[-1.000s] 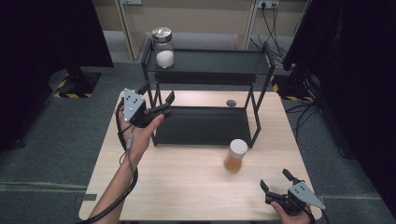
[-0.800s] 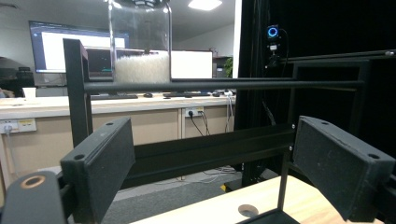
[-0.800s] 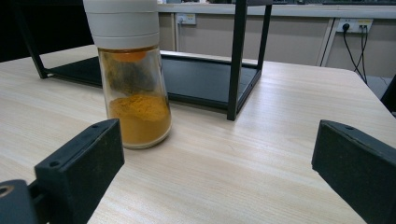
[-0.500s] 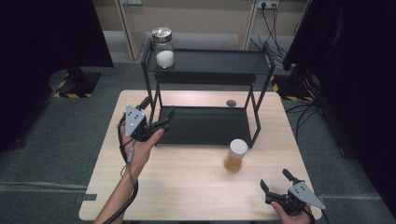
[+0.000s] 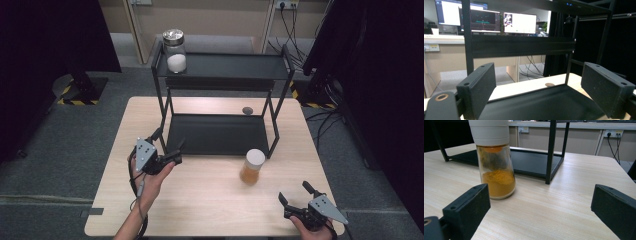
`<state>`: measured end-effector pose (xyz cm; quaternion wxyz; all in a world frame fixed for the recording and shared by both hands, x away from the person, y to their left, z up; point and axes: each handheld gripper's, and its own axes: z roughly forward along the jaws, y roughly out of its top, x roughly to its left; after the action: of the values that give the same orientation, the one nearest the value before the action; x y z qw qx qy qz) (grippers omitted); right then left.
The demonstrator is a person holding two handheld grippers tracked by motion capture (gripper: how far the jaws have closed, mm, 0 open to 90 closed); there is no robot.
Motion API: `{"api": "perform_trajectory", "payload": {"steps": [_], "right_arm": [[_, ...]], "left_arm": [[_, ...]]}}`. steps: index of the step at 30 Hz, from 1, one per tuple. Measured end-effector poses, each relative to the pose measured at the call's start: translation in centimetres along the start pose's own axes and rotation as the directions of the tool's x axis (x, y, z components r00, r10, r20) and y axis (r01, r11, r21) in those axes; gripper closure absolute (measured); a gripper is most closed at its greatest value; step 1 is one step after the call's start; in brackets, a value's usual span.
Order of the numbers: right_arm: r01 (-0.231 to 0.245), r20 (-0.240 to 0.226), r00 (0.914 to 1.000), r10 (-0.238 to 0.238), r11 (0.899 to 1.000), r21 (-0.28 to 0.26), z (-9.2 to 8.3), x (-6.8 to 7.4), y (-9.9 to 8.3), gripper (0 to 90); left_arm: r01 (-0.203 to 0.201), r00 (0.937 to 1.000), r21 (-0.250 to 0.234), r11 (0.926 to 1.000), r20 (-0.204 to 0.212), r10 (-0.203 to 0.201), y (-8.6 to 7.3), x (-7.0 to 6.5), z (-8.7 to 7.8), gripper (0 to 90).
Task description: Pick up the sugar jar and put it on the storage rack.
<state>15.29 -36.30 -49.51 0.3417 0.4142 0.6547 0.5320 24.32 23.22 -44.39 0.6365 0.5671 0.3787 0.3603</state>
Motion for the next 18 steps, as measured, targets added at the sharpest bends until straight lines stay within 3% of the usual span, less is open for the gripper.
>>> {"api": "perform_trajectory", "payload": {"steps": [18], "right_arm": [[0.002,0.0,1.0,-0.002,1.0,0.0,0.0,0.0,0.0,2.7]], "left_arm": [[0.02,0.9997,0.088,0.9959,-0.016,-0.019,-4.7,-0.2,-2.5,12.1]]}}
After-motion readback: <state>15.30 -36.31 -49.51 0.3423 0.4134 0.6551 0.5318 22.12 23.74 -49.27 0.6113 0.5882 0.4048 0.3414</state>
